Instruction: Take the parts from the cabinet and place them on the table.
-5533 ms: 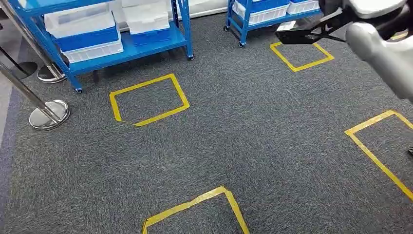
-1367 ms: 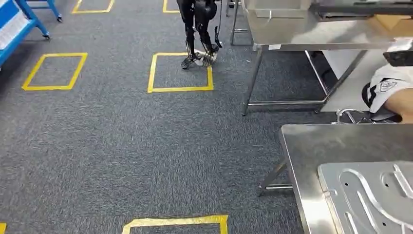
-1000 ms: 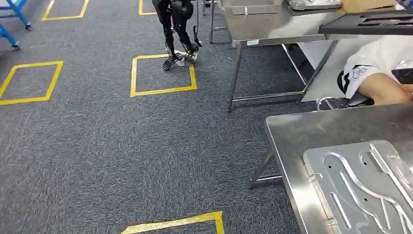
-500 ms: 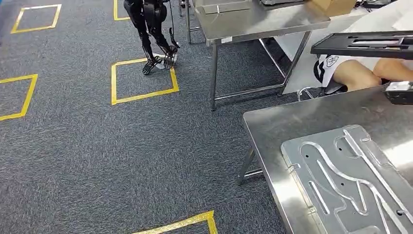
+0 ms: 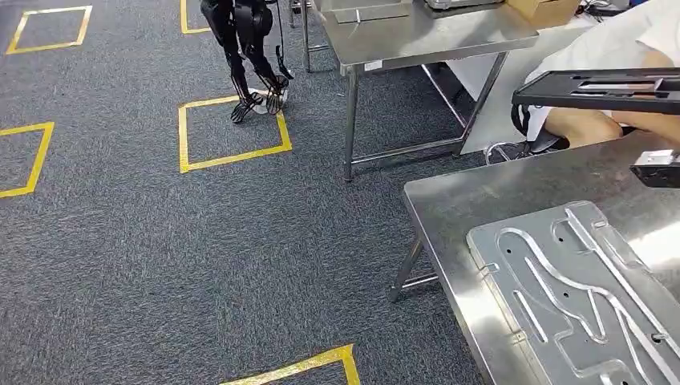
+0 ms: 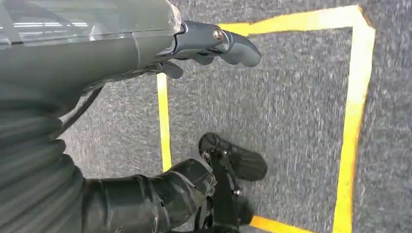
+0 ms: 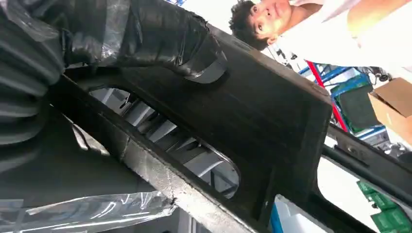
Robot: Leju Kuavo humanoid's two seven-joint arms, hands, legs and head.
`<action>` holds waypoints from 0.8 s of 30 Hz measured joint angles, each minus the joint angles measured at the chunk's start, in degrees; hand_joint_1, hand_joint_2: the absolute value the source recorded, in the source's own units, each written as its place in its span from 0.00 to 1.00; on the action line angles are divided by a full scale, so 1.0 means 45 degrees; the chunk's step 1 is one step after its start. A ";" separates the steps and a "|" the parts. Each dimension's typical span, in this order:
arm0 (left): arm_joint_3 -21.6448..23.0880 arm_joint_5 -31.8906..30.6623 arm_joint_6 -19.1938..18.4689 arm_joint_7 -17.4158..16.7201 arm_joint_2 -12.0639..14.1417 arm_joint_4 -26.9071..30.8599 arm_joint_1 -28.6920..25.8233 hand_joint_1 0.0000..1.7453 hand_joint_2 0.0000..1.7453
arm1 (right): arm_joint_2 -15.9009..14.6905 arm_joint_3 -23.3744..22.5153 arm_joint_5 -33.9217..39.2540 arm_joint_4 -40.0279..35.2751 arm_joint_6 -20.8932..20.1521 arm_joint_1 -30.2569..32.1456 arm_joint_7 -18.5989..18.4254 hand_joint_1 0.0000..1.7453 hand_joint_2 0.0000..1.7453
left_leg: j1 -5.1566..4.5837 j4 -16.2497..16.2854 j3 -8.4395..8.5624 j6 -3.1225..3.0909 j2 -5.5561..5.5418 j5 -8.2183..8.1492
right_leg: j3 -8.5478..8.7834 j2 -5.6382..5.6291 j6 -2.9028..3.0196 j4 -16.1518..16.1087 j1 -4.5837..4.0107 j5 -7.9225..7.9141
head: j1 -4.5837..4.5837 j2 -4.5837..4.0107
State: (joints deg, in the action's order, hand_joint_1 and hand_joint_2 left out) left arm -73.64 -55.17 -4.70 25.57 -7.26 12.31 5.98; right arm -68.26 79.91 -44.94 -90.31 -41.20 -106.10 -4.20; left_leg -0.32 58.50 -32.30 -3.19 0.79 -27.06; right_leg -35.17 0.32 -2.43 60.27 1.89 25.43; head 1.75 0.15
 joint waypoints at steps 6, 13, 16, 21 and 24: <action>0.0000 -0.0005 0.0000 -0.0005 0.0005 0.0000 0.0017 0.00 1.00 | 0.0029 0.0005 0.0015 -0.0010 0.0000 -0.0002 0.0005 1.00 1.00 | -0.0063 0.0087 -0.0084 0.0088 -0.0006 -0.0034 | 0.0055 -0.0067 0.0153 -0.0151 -0.0145 0.0057 | 0.0015 0.0000; 0.0000 -0.0015 -0.0010 -0.0053 -0.0024 0.0000 0.0014 0.00 1.00 | 0.0151 -0.0015 0.0797 -0.0010 0.0272 0.0239 -0.0675 1.00 1.00 | 0.0031 0.4068 -0.1935 0.0399 -0.0069 -0.1903 | 0.0035 -0.0424 0.0630 -0.0285 -0.0207 -0.0063 | 0.0019 -0.0005; 0.0000 -0.0024 -0.0010 -0.0053 -0.0024 0.0000 0.0010 0.00 1.00 | 0.0150 -0.0015 0.0797 -0.0010 0.0287 0.0306 -0.0704 1.00 1.00 | 0.0031 0.1872 -0.0933 0.0273 -0.0272 -0.0427 | 0.0052 -0.0780 0.0629 -0.0241 -0.0216 -0.0062 | 0.0019 -0.0005; 0.0005 -0.0024 -0.0010 -0.0053 -0.0010 0.0000 0.0013 0.00 1.00 | 0.0165 -0.0015 0.0797 0.0005 0.0321 0.0455 -0.0709 1.00 1.00 | -0.0007 0.0090 -0.0130 0.0163 -0.1013 0.0000 | -0.0159 -0.1390 0.0291 -0.0268 -0.0065 -0.0208 | 0.0034 0.0000; 0.0000 -0.0044 0.0015 -0.0053 -0.0024 0.0000 0.0028 0.00 1.00 | 0.0102 -0.0015 0.0559 0.0009 0.0277 0.0399 -0.0408 1.00 1.00 | 0.0051 -0.0458 0.0117 -0.0092 -0.0593 0.0274 | -0.0334 -0.0824 0.0175 0.0128 -0.0098 0.0142 | -0.0005 -0.0005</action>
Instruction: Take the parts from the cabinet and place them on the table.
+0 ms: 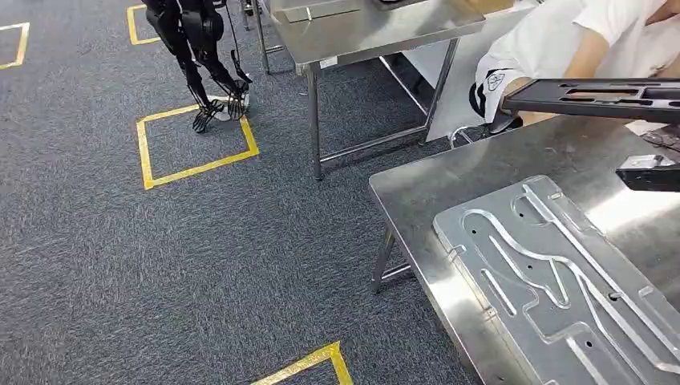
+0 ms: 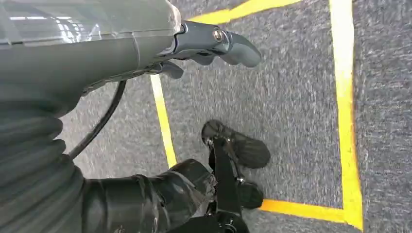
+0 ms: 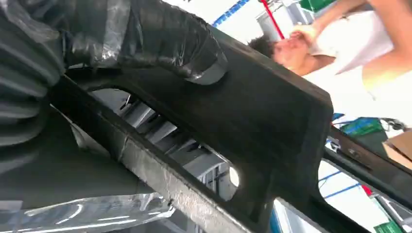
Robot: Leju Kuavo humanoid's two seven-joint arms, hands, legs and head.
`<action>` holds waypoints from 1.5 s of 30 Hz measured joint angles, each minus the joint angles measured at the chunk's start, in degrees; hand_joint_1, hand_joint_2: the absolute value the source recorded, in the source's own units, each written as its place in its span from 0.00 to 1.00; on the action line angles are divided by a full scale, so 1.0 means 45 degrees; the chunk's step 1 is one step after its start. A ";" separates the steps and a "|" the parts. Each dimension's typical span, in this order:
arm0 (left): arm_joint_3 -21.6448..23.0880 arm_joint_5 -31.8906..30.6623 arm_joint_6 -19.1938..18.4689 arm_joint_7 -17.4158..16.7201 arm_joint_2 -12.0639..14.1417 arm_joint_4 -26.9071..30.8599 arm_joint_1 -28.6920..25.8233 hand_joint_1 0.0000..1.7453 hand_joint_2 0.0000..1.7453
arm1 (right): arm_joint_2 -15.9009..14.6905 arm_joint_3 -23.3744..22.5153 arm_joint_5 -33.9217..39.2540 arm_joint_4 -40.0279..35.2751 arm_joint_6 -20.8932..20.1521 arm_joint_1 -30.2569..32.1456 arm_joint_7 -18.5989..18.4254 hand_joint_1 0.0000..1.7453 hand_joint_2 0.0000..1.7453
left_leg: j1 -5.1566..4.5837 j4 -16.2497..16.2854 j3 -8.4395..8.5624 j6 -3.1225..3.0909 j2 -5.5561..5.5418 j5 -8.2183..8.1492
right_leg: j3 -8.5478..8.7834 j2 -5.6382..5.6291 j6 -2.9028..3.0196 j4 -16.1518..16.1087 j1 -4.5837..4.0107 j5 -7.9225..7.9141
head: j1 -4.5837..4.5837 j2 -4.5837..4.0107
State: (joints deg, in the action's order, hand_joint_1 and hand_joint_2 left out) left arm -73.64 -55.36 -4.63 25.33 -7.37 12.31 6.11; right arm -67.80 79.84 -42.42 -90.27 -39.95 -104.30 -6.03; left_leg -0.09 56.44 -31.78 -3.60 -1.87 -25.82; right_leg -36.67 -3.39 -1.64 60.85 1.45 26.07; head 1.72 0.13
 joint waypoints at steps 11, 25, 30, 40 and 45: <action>0.0000 -0.0053 0.0024 0.0000 -0.0019 0.0000 0.0027 0.00 1.00 | -0.0397 0.0112 0.0480 -0.0121 0.0306 0.0542 -0.0135 1.00 1.00 | -0.0092 0.0293 -0.0071 0.0222 0.0482 -0.0199 | 0.0515 0.0739 0.0011 -0.0520 -0.0089 -0.0156 | 0.0015 0.0005; 0.0005 -0.0087 0.0019 0.0010 -0.0044 0.0000 0.0042 0.00 1.00 | -0.1151 0.0054 0.1311 -0.0485 0.1656 0.2729 -0.0932 1.00 1.00 | -0.0061 0.0486 -0.0309 0.0291 0.0433 -0.0213 | 0.0509 0.0670 0.0358 -0.0395 -0.0207 -0.0070 | 0.0025 0.0000; 0.0005 -0.0092 0.0019 0.0010 -0.0053 0.0000 0.0080 0.00 1.00 | -0.1349 0.0015 0.1340 -0.0495 0.1685 0.3138 -0.0957 1.00 1.00 | -0.0067 0.0162 -0.0198 0.0003 0.0488 0.0043 | 0.0443 0.0669 0.0043 -0.0246 -0.0053 0.0072 | 0.0010 0.0000; 0.0005 -0.0141 0.0024 0.0010 -0.0058 0.0000 0.0114 0.00 1.00 | -0.1423 -0.0005 0.1325 -0.0515 0.1690 0.3456 -0.0942 1.00 1.00 | -0.0138 0.0394 -0.0285 0.0091 0.0474 -0.0107 | 0.0626 0.0744 -0.0130 -0.0338 -0.0013 0.0077 | 0.0005 0.0000; 0.0010 -0.0189 -0.0019 0.0005 -0.0053 0.0000 0.0162 0.00 1.00 | -0.1369 -0.0179 0.1218 -0.0534 0.1360 0.3551 -0.0791 1.00 1.00 | -0.0115 0.0551 -0.0400 0.0364 0.0462 -0.0239 | 0.0596 0.0743 0.0281 -0.0499 0.0043 -0.0090 | 0.0020 0.0005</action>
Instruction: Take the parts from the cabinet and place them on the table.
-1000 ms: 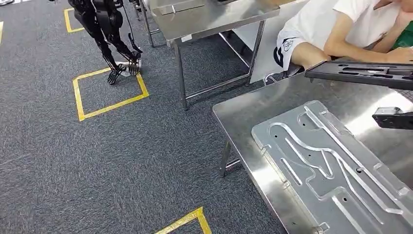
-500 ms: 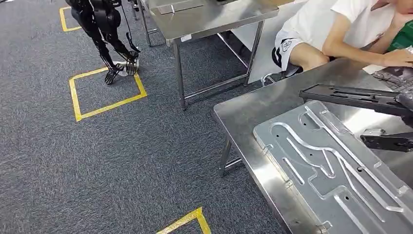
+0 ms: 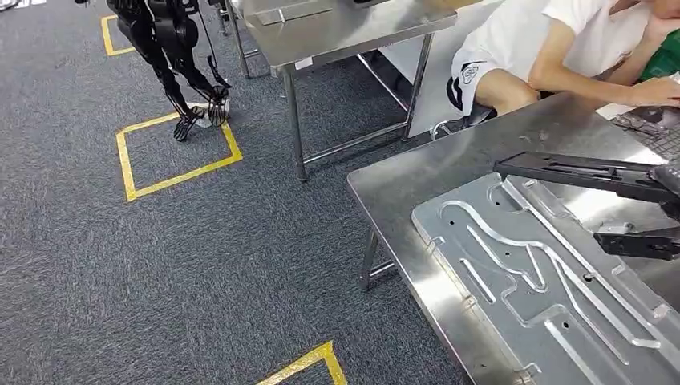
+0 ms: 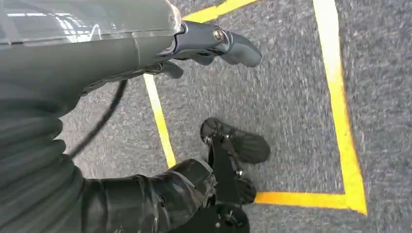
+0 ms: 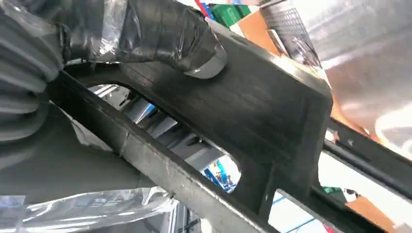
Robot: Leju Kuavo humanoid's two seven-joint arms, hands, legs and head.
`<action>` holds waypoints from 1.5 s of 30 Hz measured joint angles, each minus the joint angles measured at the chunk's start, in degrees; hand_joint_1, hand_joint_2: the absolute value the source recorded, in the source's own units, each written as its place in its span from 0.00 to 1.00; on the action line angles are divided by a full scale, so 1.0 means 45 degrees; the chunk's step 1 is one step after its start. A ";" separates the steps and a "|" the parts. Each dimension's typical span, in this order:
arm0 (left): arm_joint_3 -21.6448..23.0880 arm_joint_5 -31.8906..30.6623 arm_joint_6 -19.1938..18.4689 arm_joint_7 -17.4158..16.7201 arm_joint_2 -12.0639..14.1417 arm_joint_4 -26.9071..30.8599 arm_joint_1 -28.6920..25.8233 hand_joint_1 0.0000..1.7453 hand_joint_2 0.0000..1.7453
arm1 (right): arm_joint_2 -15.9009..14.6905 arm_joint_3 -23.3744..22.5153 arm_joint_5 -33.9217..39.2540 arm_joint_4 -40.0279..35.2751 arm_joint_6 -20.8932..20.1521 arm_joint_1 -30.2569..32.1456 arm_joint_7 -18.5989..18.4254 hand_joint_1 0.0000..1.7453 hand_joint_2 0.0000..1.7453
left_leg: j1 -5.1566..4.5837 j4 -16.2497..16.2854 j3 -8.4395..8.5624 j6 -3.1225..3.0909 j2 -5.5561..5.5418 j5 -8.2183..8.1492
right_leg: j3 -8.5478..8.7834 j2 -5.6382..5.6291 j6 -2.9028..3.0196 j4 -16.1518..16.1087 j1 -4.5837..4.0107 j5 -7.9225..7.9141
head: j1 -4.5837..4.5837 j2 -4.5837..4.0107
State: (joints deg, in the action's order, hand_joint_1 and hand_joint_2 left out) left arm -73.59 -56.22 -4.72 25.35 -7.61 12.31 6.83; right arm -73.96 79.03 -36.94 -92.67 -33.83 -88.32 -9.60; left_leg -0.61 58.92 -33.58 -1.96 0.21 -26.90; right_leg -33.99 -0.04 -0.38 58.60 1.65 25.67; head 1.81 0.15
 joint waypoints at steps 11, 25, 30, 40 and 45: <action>0.0000 0.0112 -0.0039 0.0039 0.0014 0.0000 -0.0018 0.00 1.00 | 0.0199 -0.0568 -0.0044 -0.0092 0.0112 0.0887 -0.0082 1.00 1.00 | 0.0043 -0.0022 -0.0016 -0.0086 -0.0028 0.0100 | -0.0048 -0.0013 0.0054 0.0122 -0.0254 0.0080 | -0.0010 0.0000; -0.0005 0.0238 0.0024 0.0092 0.0010 0.0000 -0.0052 0.00 1.00 | -0.0442 -0.2147 0.0714 -0.0253 0.1618 0.4162 -0.0734 1.00 1.00 | 0.0036 -0.0087 0.0087 -0.0359 -0.0051 0.0130 | -0.0062 0.0014 -0.0270 0.0202 -0.0134 0.0089 | -0.0015 0.0000; -0.0005 0.0359 0.0049 0.0102 0.0015 0.0000 -0.0046 0.00 1.00 | -0.0646 -0.2958 0.0865 -0.0253 0.2147 0.5426 -0.0879 1.00 1.00 | -0.0023 -0.0032 0.0049 -0.0110 -0.0084 0.0055 | 0.0021 -0.0005 0.0014 -0.0031 -0.0195 0.0016 | -0.0005 -0.0005; -0.0010 0.0393 0.0248 0.0214 0.0015 0.0000 -0.0096 0.00 1.00 | -0.0734 -0.4222 0.1001 -0.0248 0.2521 0.7033 -0.0962 1.00 1.00 | 0.0078 0.0510 -0.0142 -0.0055 -0.0097 0.0131 | 0.0043 0.0015 0.0147 0.0032 -0.0196 0.0051 | 0.0005 0.0000; -0.0009 0.0350 0.0253 0.0171 0.0015 0.0000 -0.0098 0.00 1.00 | -0.0845 -0.5137 0.0900 -0.0248 0.2715 0.8105 -0.1006 0.00 0.00 | 0.0018 -0.0128 0.0090 -0.0278 -0.0088 0.0111 | 0.0009 0.0009 -0.0189 0.0020 -0.0234 0.0017 | -0.0005 0.0000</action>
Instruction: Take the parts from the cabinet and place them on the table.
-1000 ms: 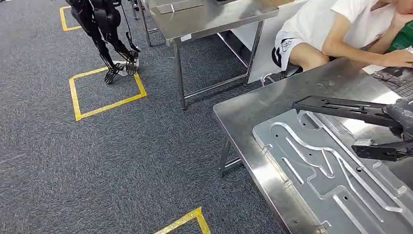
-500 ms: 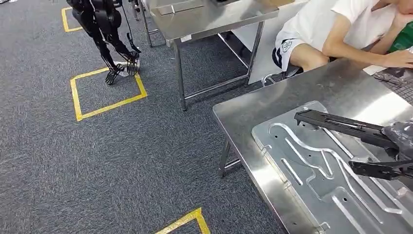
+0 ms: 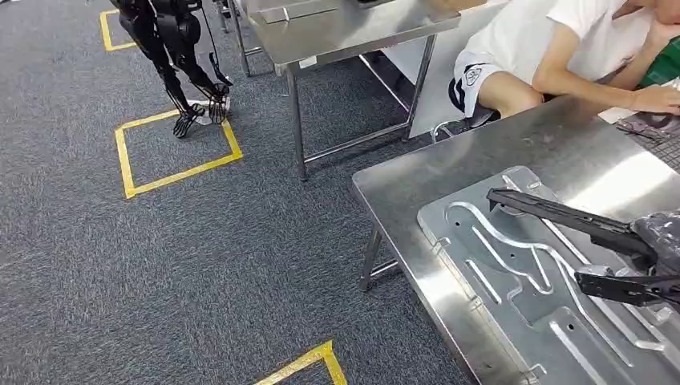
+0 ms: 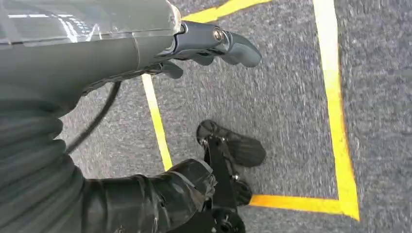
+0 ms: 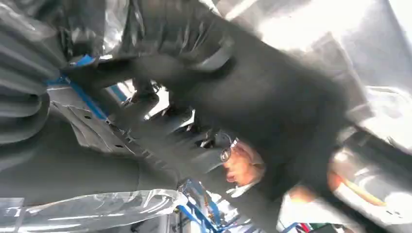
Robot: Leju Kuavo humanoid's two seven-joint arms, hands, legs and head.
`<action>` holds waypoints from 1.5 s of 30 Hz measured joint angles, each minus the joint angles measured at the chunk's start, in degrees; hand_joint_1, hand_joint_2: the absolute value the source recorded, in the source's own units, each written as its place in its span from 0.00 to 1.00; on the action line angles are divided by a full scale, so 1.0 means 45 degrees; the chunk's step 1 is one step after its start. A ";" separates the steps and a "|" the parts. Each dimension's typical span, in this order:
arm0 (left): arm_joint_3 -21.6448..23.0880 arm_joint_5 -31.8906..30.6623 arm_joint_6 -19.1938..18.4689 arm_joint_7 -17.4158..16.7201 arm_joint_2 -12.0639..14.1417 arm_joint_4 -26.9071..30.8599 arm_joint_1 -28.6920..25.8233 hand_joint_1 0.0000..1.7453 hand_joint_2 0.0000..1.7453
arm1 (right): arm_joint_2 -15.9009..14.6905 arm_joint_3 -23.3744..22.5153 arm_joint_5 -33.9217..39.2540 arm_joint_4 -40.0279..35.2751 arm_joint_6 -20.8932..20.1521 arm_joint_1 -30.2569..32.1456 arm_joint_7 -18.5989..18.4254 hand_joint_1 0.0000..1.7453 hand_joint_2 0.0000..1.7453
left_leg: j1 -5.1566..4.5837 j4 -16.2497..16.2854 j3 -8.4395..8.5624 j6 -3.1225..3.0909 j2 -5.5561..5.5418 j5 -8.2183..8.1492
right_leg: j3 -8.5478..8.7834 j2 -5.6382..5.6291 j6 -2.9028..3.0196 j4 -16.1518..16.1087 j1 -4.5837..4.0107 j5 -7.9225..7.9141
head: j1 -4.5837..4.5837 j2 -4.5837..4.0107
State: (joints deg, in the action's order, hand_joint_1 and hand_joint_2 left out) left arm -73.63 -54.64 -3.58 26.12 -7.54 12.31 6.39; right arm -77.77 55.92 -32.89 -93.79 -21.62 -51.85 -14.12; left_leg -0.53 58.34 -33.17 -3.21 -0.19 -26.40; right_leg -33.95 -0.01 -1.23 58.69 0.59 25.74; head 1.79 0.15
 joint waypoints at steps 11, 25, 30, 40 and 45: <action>-0.0005 0.0146 -0.0117 0.0048 -0.0005 0.0000 -0.0021 0.00 0.00 | -0.0005 -0.2052 -0.0521 -0.0005 -0.0685 0.1045 0.0447 0.00 0.00 | 0.0013 0.0013 0.0020 -0.0055 -0.0004 0.0028 | 0.0200 0.0017 -0.0081 0.0146 0.0107 0.0280 | -0.0010 0.0000; -0.0005 0.0243 -0.0131 0.0296 -0.0010 0.0000 -0.0011 0.00 0.00 | -0.0024 -0.4159 -0.0628 -0.0272 -0.1195 0.2429 0.0705 0.00 0.00 | 0.0083 0.1209 -0.0456 0.0317 -0.0005 -0.0192 | 0.0185 0.0051 0.0345 0.0026 0.0041 0.0145 | 0.0015 -0.0005; 0.0000 0.0238 -0.0214 0.0330 -0.0010 0.0000 0.0007 0.00 0.00 | -0.0078 -0.4947 -0.0759 -0.0340 -0.1584 0.2757 0.0889 0.00 0.00 | -0.0039 0.0207 -0.0055 0.0081 -0.0033 -0.0035 | 0.0101 0.0031 0.0020 0.0073 0.0025 0.0065 | 0.0000 0.0000; -0.0005 0.0238 -0.0277 0.0286 -0.0005 0.0000 -0.0006 0.00 0.00 | -0.0282 -0.6194 -0.0759 -0.0345 -0.2074 0.2913 0.1117 0.00 0.00 | -0.0028 0.0114 -0.0537 -0.0214 -0.0012 0.0479 | 0.0459 0.0018 -0.0107 0.1163 0.0070 0.0999 | -0.0005 -0.0005; -0.0005 0.0243 -0.0311 0.0281 -0.0029 0.0000 -0.0009 0.00 0.00 | -0.0559 -0.6607 -0.0754 -0.0345 -0.2103 0.2878 0.1122 0.00 0.00 | -0.0013 0.0073 -0.0652 0.0113 -0.0057 0.0805 | 0.1014 0.0004 0.0149 -0.0130 -0.0145 0.0698 | 0.0000 0.0000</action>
State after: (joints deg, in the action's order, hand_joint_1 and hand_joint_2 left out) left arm -73.66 -53.55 -4.98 27.39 -7.67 12.31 6.35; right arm -80.28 26.19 -36.28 -95.34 -31.08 -38.90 -9.07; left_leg -0.59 58.67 -36.11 -2.71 -0.45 -22.78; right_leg -29.38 0.01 -0.56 58.11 -0.06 28.88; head 1.79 0.15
